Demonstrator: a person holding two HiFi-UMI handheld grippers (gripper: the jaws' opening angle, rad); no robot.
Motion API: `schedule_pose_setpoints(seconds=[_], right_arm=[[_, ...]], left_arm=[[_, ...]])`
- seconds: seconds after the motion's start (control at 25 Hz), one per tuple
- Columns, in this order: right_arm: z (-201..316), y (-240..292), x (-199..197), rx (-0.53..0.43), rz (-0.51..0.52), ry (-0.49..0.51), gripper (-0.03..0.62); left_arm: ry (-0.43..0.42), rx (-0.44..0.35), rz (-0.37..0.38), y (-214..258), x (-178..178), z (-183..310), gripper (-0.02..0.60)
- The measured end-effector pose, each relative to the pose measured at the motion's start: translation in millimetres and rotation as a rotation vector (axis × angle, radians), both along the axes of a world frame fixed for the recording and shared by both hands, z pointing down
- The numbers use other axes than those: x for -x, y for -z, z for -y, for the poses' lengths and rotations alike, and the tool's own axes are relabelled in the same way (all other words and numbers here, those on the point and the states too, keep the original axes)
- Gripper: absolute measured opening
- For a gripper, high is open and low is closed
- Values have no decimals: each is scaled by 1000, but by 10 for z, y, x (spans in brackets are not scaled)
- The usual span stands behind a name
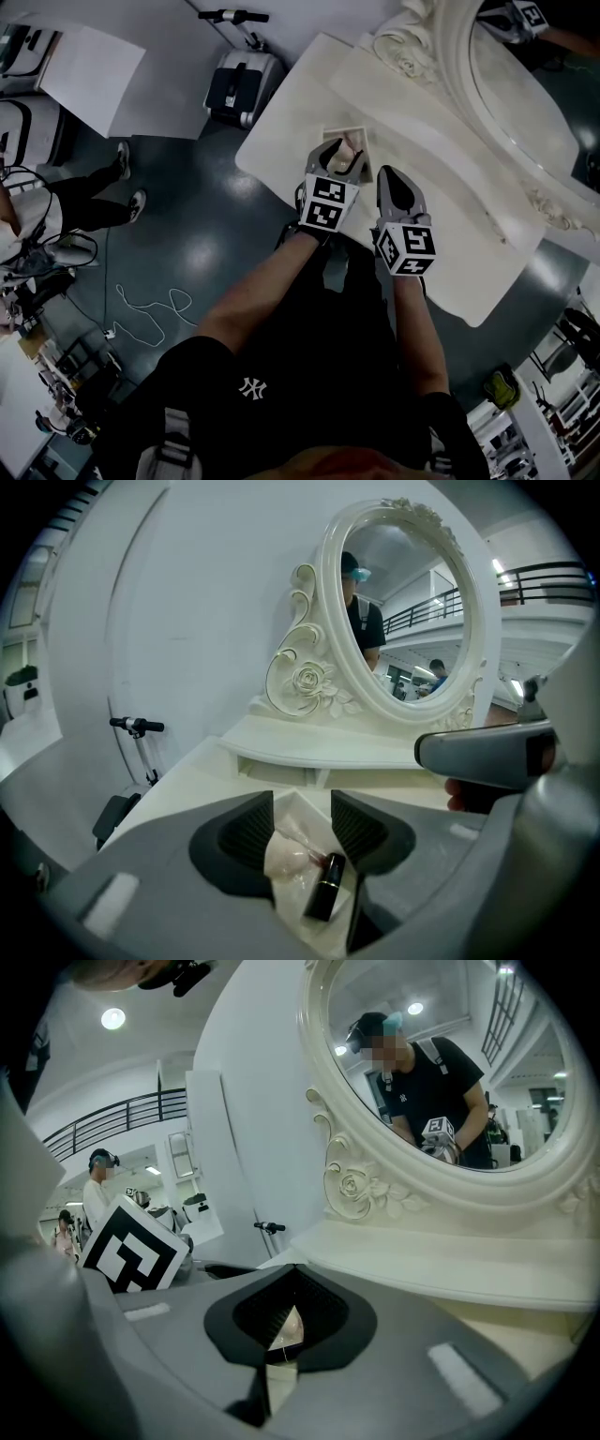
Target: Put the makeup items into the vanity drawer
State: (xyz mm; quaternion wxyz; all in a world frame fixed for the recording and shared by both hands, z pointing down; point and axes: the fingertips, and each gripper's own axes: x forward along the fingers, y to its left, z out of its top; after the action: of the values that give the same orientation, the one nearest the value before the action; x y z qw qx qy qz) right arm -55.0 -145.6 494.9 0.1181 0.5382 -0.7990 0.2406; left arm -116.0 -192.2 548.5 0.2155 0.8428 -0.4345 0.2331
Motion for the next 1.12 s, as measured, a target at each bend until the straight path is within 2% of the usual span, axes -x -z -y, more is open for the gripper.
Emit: schedule_pose_setpoints(seconds=[0.24,0.84,1.12], right_arm=[[-11,46,-3,-16,-2,-3,25],[-91,407,-63,-92,-3,-31,23],[-156,643,-94,-136,-10,-46,25]], left_arm=[[12,-18,-11,91,26,-21,178],[-20,-110,-73,693,-117,-195,69],[-39,-142,-130,1086,-213,-326,5]])
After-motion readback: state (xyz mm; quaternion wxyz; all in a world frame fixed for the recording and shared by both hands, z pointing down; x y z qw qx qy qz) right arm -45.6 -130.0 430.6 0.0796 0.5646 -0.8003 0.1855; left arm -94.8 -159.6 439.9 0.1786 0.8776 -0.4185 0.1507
